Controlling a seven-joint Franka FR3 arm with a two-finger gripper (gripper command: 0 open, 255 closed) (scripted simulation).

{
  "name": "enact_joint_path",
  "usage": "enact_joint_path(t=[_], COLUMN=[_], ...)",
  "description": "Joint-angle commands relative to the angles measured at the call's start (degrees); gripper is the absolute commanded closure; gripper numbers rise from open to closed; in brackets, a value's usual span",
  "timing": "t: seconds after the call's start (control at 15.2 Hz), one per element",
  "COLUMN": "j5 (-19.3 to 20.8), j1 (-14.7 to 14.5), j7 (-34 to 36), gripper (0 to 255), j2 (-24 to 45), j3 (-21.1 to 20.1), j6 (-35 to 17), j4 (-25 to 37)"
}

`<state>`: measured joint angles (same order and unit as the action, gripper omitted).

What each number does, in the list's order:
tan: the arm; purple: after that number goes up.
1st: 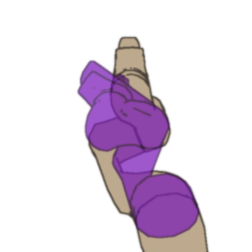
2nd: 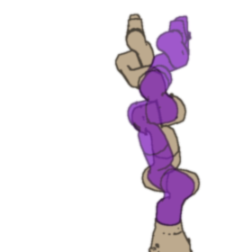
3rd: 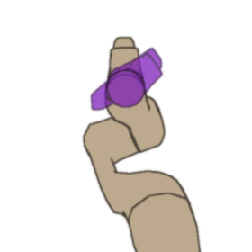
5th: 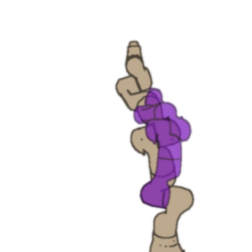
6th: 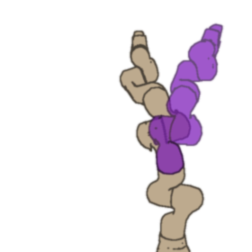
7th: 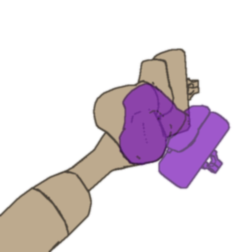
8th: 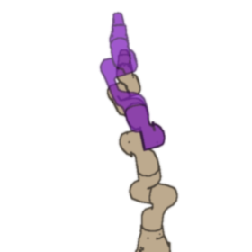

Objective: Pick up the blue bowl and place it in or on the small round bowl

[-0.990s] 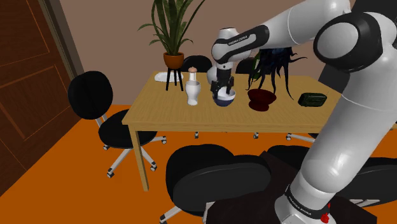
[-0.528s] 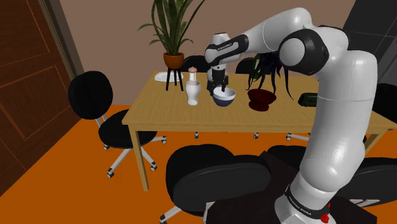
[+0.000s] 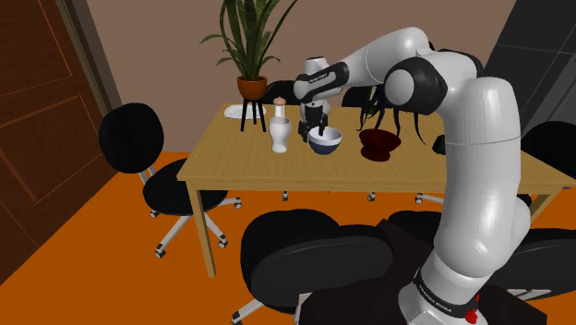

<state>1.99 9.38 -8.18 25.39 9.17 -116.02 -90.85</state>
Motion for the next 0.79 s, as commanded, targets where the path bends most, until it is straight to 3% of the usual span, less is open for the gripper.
enact_joint_path(t=[0.0,0.59,0.66,0.73], j5=[-0.06,-0.10,-0.10,-0.10], j1=[0.11,0.19,0.19,0.19], j7=[-0.06,-0.09,-0.09,-0.09], gripper=[0,0,255,255], j2=[0.54,0.98,0.98,0.97], j3=[0.00,-0.01,-0.01,-0.01], j6=[-1.31,-2.31,-2.31,-2.31], j4=[-0.74,-1.31,-1.31,-1.31])
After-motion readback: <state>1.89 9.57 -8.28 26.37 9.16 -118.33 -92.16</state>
